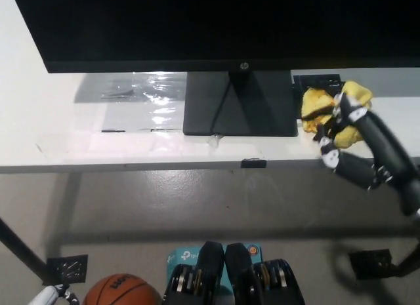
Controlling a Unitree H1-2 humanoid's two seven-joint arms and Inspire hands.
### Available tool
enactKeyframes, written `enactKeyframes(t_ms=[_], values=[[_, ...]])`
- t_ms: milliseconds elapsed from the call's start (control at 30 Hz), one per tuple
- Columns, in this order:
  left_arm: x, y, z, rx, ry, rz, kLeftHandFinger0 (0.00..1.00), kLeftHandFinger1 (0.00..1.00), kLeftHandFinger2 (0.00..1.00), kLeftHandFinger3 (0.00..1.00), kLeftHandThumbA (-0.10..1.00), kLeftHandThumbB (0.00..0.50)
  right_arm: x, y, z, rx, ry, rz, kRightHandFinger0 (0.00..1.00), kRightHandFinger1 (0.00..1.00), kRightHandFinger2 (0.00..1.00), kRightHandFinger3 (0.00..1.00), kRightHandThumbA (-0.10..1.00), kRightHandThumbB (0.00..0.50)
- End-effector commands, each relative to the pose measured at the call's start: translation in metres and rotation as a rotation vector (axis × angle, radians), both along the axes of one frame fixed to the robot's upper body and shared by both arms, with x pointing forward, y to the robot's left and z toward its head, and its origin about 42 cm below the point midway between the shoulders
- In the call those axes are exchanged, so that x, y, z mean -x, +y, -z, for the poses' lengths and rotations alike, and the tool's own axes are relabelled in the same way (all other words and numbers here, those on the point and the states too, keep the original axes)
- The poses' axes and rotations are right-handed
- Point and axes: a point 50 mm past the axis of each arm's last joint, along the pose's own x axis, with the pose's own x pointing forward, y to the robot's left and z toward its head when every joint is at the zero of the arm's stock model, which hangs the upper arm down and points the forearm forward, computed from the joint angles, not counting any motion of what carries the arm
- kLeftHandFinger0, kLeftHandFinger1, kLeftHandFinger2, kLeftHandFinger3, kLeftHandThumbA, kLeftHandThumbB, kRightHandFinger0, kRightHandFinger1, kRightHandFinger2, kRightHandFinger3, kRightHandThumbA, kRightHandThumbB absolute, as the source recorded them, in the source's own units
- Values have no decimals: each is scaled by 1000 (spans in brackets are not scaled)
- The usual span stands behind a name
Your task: The robot uses its right hand to pick up the cloth kept in the middle of the desk and use it to wipe the monitor in the middle of the desk by swiping its screen twice
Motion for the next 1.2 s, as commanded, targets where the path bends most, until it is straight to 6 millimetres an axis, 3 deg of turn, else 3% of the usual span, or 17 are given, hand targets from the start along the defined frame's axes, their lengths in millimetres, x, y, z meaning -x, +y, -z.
enactKeyframes(t_ms=[0,67,133,233,333,467,533,633,733,900,1000,1067,1167], values=[[1,12,-10,-23,-13,3,1000,1000,1000,1000,297,500,-13,-7,-27,99,-28,72,737,1000,1000,1000,199,195],[1,13,-11,-20,-9,4,1000,1000,1000,1000,297,500,-17,-10,-28,121,-21,85,831,1000,1000,1000,219,206],[1,12,-11,-17,-10,-1,1000,1000,1000,1000,280,500,-26,-16,-24,133,30,135,1000,1000,1000,1000,262,224],[0,12,-11,-22,-7,2,1000,1000,1000,1000,282,500,-35,-21,-16,153,78,173,1000,1000,1000,1000,313,226],[0,15,-12,-47,2,15,1000,1000,1000,1000,322,500,-42,-22,-7,191,122,197,1000,1000,1000,1000,359,260],[1,14,-12,-45,1,12,1000,1000,1000,1000,309,500,-52,-24,3,215,160,211,1000,1000,1000,1000,362,277],[1,13,-13,-47,-1,14,1000,1000,1000,1000,313,500,-63,-28,13,240,206,222,1000,1000,1000,1000,381,277],[1,13,-13,-38,0,11,1000,1000,1000,1000,320,500,-78,-32,26,230,262,230,1000,1000,1000,1000,314,256],[2,15,-14,-33,0,7,1000,1000,1000,1000,301,500,-88,-35,34,222,288,237,1000,1000,1000,1000,354,261],[4,15,-14,-29,6,-3,1000,1000,1000,1000,289,500,-107,-39,29,232,283,275,1000,1000,1000,1000,280,234],[3,16,-13,-46,8,12,1000,1000,1000,1000,283,500,-123,-41,15,263,228,328,1000,1000,1000,1000,296,229],[5,16,-13,-46,16,7,1000,1000,1000,1000,293,500,-130,-42,4,261,192,337,1000,1000,1000,1000,381,240],[8,16,-11,-36,18,1,1000,1000,1000,1000,280,500,-131,-40,2,286,163,343,1000,1000,1000,1000,351,245]])
